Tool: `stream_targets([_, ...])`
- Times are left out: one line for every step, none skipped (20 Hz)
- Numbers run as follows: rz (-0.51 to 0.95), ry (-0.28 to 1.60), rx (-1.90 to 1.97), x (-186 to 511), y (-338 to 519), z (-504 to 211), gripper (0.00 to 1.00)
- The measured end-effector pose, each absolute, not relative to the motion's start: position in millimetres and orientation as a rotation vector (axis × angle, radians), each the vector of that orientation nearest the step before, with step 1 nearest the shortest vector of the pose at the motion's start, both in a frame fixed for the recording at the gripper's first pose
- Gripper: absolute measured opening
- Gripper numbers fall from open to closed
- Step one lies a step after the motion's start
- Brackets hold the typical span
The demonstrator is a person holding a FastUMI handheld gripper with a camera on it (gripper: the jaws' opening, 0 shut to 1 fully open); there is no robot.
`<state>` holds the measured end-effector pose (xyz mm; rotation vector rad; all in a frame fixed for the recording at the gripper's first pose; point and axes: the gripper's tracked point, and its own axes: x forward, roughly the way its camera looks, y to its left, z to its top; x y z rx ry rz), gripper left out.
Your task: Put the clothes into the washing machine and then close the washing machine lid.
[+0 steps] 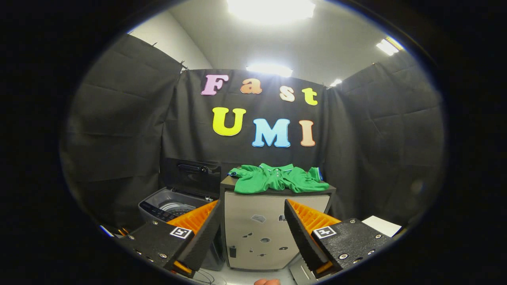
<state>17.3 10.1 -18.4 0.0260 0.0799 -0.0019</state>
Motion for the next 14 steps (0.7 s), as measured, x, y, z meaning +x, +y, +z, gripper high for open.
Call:
stream_targets([-0.003,0.079,0.026,18,10,-17,0.95])
stream_targets([-0.004,0.078,0.021,19,10,-17,0.95])
stream_targets([-0.006,0.080,0.014,20,10,-16,0.95])
stream_targets([-0.007,0.080,0.010,22,10,-15,0.95])
stream_targets([-0.008,0.081,0.012,23,10,-15,0.95])
stream_targets([-0.010,0.082,0.018,26,10,-14,0.95])
stream_targets([-0.011,0.085,0.023,27,10,-13,0.95])
stream_targets([-0.012,0.088,0.020,30,11,-12,0.95])
stream_targets([-0.014,0.091,0.012,34,9,-10,0.95])
stream_targets([-0.013,0.094,0.007,37,8,-8,0.95])
stream_targets([-0.013,0.094,0.008,42,6,-4,0.95])
stream_targets([-0.014,0.091,0.012,49,4,1,0.95])
stream_targets([-0.014,0.091,0.019,57,1,7,0.96])
stream_targets([-0.013,0.101,0.028,65,-2,9,0.95])
